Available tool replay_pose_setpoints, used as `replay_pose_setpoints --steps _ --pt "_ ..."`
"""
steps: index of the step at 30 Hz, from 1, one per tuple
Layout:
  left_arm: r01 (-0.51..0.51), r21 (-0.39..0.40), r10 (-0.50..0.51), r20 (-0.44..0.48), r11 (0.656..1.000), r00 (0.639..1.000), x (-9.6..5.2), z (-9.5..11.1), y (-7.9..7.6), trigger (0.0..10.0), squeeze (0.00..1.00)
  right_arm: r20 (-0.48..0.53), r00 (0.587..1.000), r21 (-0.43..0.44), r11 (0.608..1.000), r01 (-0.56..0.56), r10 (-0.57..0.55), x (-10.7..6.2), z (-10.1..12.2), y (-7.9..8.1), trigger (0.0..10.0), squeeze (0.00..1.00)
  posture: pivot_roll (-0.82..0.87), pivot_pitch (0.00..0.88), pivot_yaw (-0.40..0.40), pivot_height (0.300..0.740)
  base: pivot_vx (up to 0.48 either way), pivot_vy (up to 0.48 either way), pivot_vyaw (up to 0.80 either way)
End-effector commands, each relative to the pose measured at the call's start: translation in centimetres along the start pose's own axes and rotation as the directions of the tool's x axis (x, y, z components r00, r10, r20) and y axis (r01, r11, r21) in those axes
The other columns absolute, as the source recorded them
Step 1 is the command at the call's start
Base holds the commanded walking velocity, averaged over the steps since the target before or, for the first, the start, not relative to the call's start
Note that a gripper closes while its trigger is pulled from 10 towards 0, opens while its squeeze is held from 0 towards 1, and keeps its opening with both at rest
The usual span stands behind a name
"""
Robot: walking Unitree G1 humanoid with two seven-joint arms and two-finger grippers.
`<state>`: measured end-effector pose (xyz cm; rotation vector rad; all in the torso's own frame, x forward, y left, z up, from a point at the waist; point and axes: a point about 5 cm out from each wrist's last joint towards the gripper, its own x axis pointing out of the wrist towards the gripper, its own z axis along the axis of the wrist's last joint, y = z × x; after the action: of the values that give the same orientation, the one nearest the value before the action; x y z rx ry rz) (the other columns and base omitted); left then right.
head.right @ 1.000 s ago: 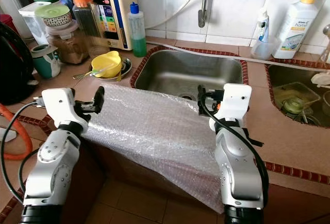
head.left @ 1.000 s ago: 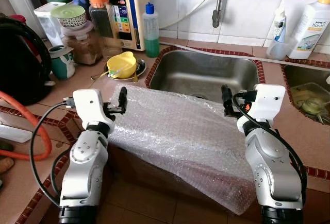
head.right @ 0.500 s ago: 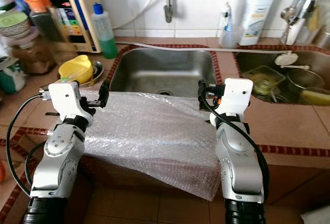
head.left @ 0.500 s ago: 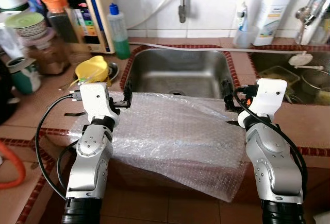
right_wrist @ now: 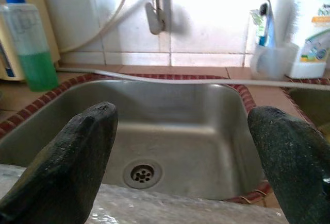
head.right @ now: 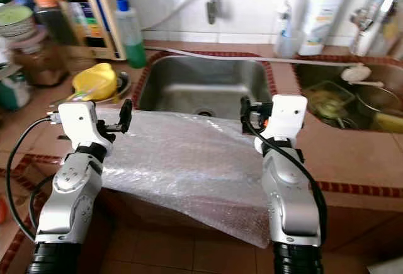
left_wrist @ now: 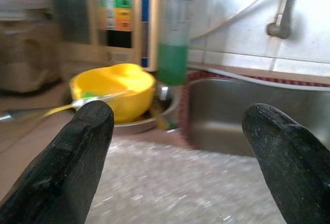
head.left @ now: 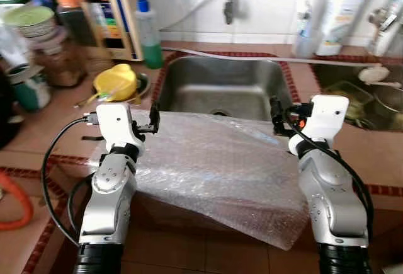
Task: Kitchen organization
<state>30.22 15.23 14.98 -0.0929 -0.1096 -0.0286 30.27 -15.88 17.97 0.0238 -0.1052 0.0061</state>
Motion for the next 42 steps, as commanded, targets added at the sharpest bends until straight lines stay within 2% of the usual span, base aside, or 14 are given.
replay_pose_setpoints --steps 1,4,5,7,11,12,13,16,30,42 --pt "0.020 0.004 -0.020 0.012 1.000 1.000 -0.1 0.3 -0.3 10.0 0.00 0.011 1.000 -0.047 0.999 0.015 -0.014 0.1 0.3 -0.2 10.0 0.00 0.03 0.000 0.030 0.740 0.000 0.000 0.00" --pt "0.026 0.001 -0.026 0.011 1.000 1.000 -0.1 0.3 -0.4 10.0 0.00 0.017 1.000 -0.092 0.996 0.022 -0.020 0.1 0.3 -0.2 10.0 0.00 0.03 0.000 0.030 0.740 0.000 0.000 0.00" --pt "0.037 -0.001 -0.037 0.014 0.999 0.999 -0.2 0.4 -0.5 10.0 0.00 0.029 0.999 -0.049 0.999 0.016 -0.014 0.1 0.3 -0.2 10.0 0.00 0.03 0.000 0.031 0.740 0.000 0.000 0.00" --pt "0.045 -0.004 -0.045 0.018 0.999 0.999 -0.2 0.4 -0.5 10.0 0.00 0.032 0.999 -0.019 1.000 0.009 -0.008 0.1 0.4 -0.2 10.0 0.00 0.03 0.000 0.032 0.740 0.000 0.000 0.00" --pt "0.054 -0.004 -0.054 0.024 0.999 0.998 -0.2 0.6 -0.6 10.0 0.00 0.046 0.997 -0.068 0.996 0.061 -0.058 0.2 0.4 -0.5 10.0 0.00 0.03 0.000 0.033 0.740 0.000 0.000 0.00" --pt "0.059 -0.004 -0.058 0.026 0.998 0.998 -0.1 0.7 -0.7 10.0 0.00 -0.009 1.000 -0.022 0.999 0.027 -0.028 0.1 -0.1 -0.3 10.0 0.00 0.03 0.000 0.033 0.740 0.000 0.000 0.00" --pt "0.061 -0.005 -0.061 0.027 0.998 0.998 -0.1 0.7 -0.7 10.0 0.00 -0.014 1.000 -0.001 1.000 -0.011 0.011 0.0 -0.1 0.0 10.0 0.00 0.04 0.000 0.033 0.740 0.000 0.000 0.00" --pt "0.064 -0.007 -0.064 0.029 0.998 0.998 -0.1 0.7 -0.7 10.0 0.00 0.026 0.999 -0.027 0.999 -0.021 0.022 -0.2 0.3 0.2 10.0 0.00 0.03 0.000 0.033 0.740 0.000 0.000 0.00" --pt "0.118 -0.034 -0.116 0.058 0.992 0.992 -0.1 1.2 -1.3 10.0 0.00 0.042 0.998 -0.027 0.999 -0.041 0.042 -0.1 0.6 0.4 10.0 0.00 0.03 0.000 0.033 0.740 0.000 0.000 0.00" --pt "0.141 -0.035 -0.138 0.061 0.989 0.989 0.1 1.1 -1.6 10.0 0.00 0.061 0.997 -0.040 0.999 -0.037 0.039 -0.1 0.9 0.1 10.0 0.00 0.02 0.000 0.039 0.740 0.284 0.000 0.00"
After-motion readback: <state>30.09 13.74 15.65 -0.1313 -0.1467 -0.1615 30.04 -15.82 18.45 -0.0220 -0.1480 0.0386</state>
